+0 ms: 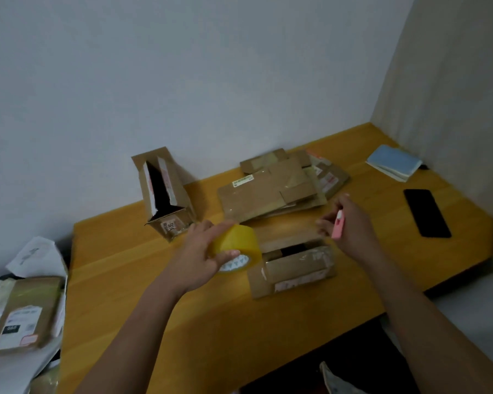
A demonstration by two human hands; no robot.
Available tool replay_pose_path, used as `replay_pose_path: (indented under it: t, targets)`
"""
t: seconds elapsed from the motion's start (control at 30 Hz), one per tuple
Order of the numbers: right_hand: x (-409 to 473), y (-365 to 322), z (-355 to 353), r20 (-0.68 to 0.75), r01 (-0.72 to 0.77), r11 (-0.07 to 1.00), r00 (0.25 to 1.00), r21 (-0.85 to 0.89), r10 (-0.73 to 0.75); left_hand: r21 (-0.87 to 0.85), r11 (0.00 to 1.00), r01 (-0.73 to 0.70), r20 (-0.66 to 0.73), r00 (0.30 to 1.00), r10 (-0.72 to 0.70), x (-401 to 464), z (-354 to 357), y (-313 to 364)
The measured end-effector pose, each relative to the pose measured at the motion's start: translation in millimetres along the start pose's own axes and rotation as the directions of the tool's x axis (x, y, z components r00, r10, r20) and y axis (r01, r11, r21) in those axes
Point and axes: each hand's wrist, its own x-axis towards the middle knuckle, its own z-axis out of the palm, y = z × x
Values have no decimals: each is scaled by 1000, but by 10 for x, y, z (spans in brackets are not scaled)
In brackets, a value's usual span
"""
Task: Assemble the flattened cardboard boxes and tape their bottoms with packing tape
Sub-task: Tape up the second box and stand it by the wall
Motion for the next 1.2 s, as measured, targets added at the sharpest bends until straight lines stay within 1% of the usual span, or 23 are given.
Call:
replay_pose_path:
  t: [0.07,0.1,0.17,0.23,0.27,0.43,0.53,0.63,0.7,0.8,0.87,0.97,1.03,1.1,1.2]
  targets:
    - [0,89,-42,-14,-11,1000,1000,-19,11,34,999,-28,-16,999,29,48,6,121]
    - [4,141,-55,-22,-15,1000,1000,-27,14,81,995,-57,-18,998,59,81,9,188]
    - [14,265,-96,-34,-37,999,999,23,37,191,976,-100,1,995,101,164,21,315]
    - [20,365,-141,-44,-81,991,995,104,86,268,958,-107,40,994,99,254,64,409]
    - [22,408,-154,-54,-96,988,993,117,103,287,952,-104,60,994,90,292,110,444]
    - [29,635,-129,-100,-145,982,982,123,157,380,922,-70,110,994,30,405,455,463]
    - [49,748,-75,-102,-157,981,981,110,168,404,911,-88,84,995,59,378,596,358]
    - [57,826,-17,-97,-168,980,979,108,179,351,926,-137,69,990,121,332,645,267]
    - [55,874,20,-76,-166,980,982,112,175,260,959,-117,27,993,114,298,661,233]
    - [76,952,73,-60,-153,981,985,119,161,68,997,-30,-59,998,34,230,699,140]
    - [104,1005,103,-71,-154,980,984,127,164,-34,999,-1,-73,997,-1,174,734,54]
    - [134,1079,127,-97,-166,976,979,140,180,-252,962,102,-32,993,-113,118,771,-27]
    - [144,1115,136,-113,-161,974,977,159,180,-348,924,159,8,986,-167,116,780,-33]
    - [162,1141,153,-123,-157,972,976,172,179,-389,907,162,6,985,-174,120,774,-23]
    - [196,1184,217,-112,-181,962,972,203,207,-366,926,98,-51,991,-125,128,725,-14]
